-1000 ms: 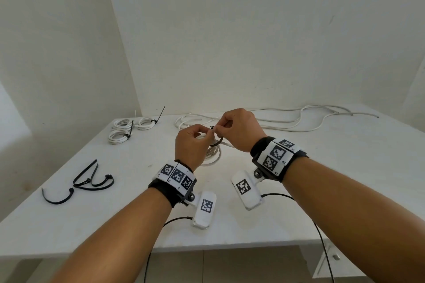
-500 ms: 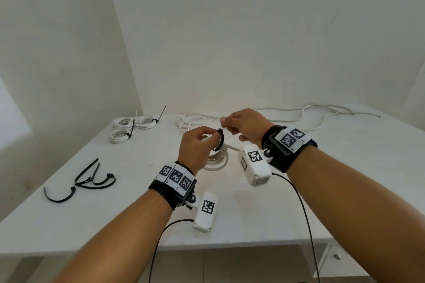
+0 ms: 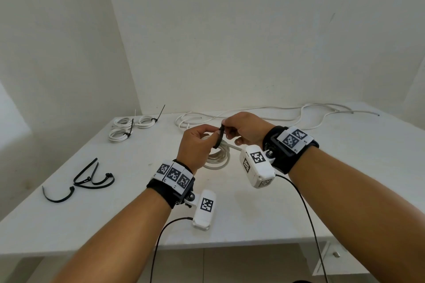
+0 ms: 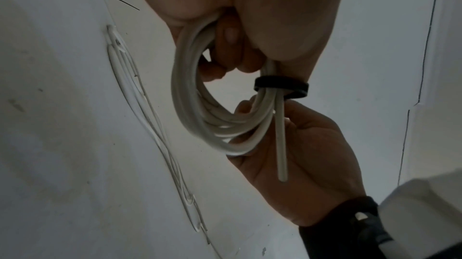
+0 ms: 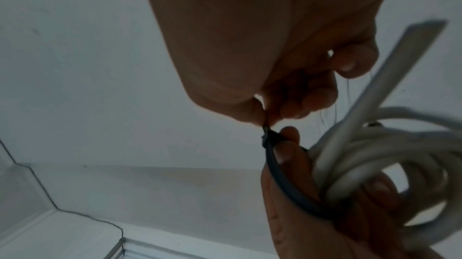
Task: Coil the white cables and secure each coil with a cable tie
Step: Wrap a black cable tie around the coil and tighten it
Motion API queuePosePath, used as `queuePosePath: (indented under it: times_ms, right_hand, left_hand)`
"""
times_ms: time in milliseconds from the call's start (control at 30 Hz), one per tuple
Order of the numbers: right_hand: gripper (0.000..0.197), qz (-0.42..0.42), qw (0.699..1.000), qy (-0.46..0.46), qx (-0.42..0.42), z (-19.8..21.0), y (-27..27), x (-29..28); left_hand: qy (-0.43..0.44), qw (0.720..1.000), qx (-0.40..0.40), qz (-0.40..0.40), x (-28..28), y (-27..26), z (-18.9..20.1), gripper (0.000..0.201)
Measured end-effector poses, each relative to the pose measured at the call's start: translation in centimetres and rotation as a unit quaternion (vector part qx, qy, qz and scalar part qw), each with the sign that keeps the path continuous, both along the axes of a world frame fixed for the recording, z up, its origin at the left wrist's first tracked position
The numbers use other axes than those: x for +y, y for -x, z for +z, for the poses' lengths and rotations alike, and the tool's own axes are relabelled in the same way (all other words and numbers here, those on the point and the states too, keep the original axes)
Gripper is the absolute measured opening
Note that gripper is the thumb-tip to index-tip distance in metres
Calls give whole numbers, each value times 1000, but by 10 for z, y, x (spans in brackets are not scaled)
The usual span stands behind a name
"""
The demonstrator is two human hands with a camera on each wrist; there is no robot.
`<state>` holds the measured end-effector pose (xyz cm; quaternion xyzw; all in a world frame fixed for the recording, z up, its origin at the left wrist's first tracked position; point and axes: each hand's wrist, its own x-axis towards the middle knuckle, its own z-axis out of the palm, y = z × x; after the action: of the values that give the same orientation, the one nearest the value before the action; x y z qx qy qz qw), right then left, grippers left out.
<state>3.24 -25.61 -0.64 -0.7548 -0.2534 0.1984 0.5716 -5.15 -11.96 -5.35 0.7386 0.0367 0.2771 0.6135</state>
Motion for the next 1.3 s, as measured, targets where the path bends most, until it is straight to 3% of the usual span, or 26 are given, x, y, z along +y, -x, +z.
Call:
queuePosePath:
  times_ms: [100, 233, 300, 433, 533, 633, 767, 1000, 1300]
  right_hand:
    - [27, -52, 997, -39, 40, 0, -4, 2]
    - [22, -97, 994, -48, 33, -3, -5, 0]
    - [19, -86, 996, -37, 9, -7, -1, 1]
    - [43, 31, 998, 27, -43, -14, 4, 1]
    - [53, 13, 997, -9, -76, -19, 6, 3]
    - [45, -8, 988, -55, -145, -23, 10, 7]
    - [34, 0, 977, -32, -209, -32, 15, 12]
    - [29, -34, 972, -66, -224, -28, 19, 17]
    - [23, -43, 978, -88, -186, -30, 21, 14]
  left_hand:
    - [25, 1000, 10, -17, 2, -1, -4, 14]
    - [74, 996, 10, -39, 1, 0, -12, 23]
    - [71, 997, 4, -23, 0, 0, -14, 23]
    - [81, 996, -5, 23, 2, -4, -11, 21]
    - [137, 990, 12, 33, 2, -6, -9, 17]
    - [191, 981, 26, 36, 2, -8, -10, 10]
    - [225, 974, 30, 23, -1, -8, -9, 3]
    - [339, 939, -21, 53, -5, -11, -6, 4]
    - [387, 918, -18, 81, -1, -14, -9, 7]
